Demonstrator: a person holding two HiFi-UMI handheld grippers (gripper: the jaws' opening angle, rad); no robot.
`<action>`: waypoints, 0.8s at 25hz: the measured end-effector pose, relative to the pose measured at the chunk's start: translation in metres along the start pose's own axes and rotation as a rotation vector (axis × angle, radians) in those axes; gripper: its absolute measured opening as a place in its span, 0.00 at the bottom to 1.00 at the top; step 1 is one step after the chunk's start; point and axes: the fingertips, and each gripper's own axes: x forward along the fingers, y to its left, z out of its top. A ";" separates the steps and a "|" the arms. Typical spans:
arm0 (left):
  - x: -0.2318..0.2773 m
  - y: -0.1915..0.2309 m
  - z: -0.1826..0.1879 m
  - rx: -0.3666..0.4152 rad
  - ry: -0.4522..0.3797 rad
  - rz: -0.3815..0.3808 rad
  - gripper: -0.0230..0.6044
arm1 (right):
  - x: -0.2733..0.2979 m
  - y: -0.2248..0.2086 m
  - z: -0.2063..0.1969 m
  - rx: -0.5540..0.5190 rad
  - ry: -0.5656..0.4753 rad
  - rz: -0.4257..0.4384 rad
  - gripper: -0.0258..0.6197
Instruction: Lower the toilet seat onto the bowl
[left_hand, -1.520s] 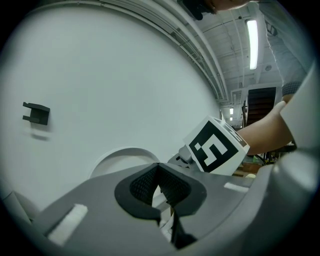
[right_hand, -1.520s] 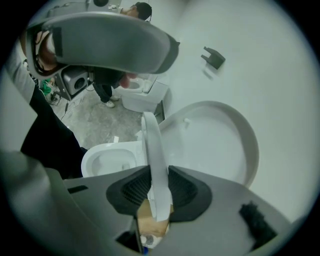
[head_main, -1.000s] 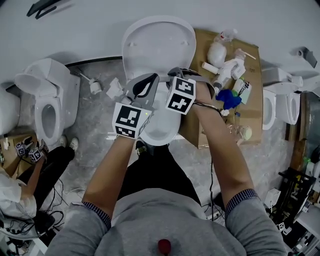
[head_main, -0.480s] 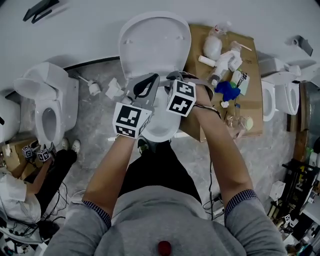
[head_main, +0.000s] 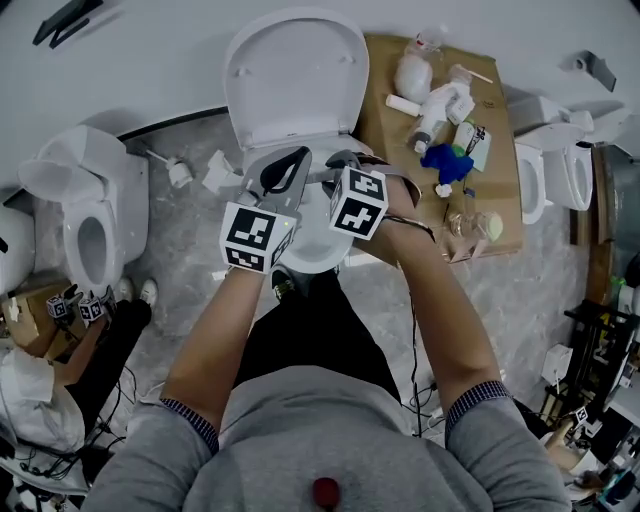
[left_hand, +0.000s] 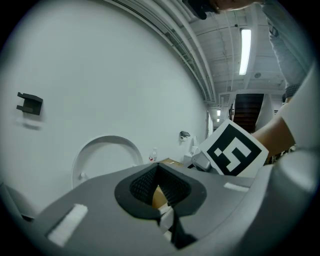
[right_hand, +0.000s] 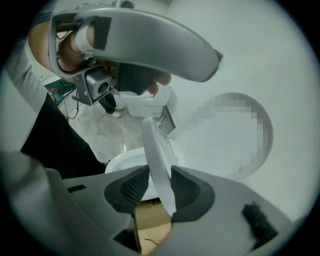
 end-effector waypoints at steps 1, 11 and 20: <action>-0.001 -0.002 -0.002 -0.004 0.002 -0.004 0.04 | 0.000 0.005 -0.002 0.005 0.002 0.005 0.27; -0.015 -0.020 -0.015 -0.012 0.013 -0.032 0.04 | 0.008 0.039 -0.016 0.010 0.044 0.011 0.27; -0.029 -0.036 -0.028 -0.016 0.021 -0.045 0.04 | 0.014 0.064 -0.022 -0.003 0.076 0.004 0.27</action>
